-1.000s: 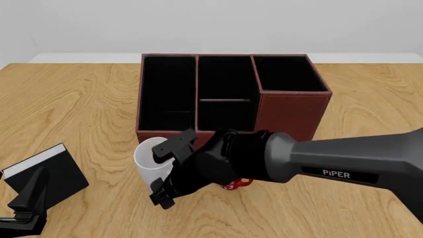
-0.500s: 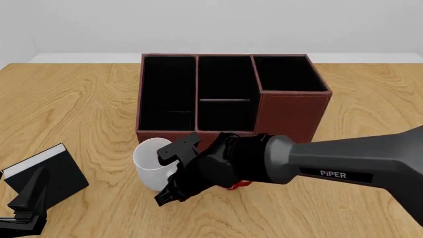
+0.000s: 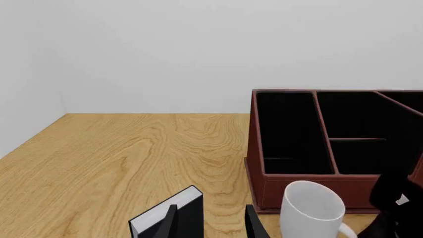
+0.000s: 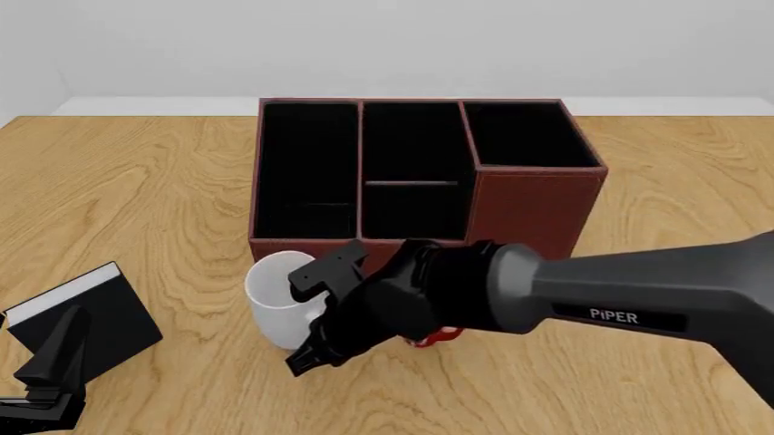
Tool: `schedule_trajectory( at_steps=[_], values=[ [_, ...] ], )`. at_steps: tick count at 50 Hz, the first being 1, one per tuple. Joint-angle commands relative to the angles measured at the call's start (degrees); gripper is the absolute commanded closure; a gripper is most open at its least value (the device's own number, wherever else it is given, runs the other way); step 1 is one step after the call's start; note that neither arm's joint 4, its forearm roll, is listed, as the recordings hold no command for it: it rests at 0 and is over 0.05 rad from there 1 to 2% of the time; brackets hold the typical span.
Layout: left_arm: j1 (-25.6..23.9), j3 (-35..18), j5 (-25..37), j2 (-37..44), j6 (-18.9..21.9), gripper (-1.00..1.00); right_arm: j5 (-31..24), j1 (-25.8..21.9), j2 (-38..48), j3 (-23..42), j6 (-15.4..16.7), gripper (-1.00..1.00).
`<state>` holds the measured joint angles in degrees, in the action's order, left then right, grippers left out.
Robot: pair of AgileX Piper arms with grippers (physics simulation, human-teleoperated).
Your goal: Pick up the white mug and place it to the right of the caddy.
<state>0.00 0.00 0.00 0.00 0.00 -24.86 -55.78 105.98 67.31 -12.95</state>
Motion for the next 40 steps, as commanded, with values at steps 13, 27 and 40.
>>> schedule_trajectory(
  at_steps=[13,27,40],
  values=[
    [0.0,0.0,0.0,0.0,0.0,-1.0,-1.6,0.8,-4.0,0.0,4.0,1.0],
    [0.0,0.0,0.0,0.0,0.0,-1.0,-2.8,1.5,-9.2,-0.8,8.8,1.0],
    [0.0,0.0,0.0,0.0,0.0,-1.0,-3.3,2.7,-15.4,-1.6,11.7,1.0]
  ],
)
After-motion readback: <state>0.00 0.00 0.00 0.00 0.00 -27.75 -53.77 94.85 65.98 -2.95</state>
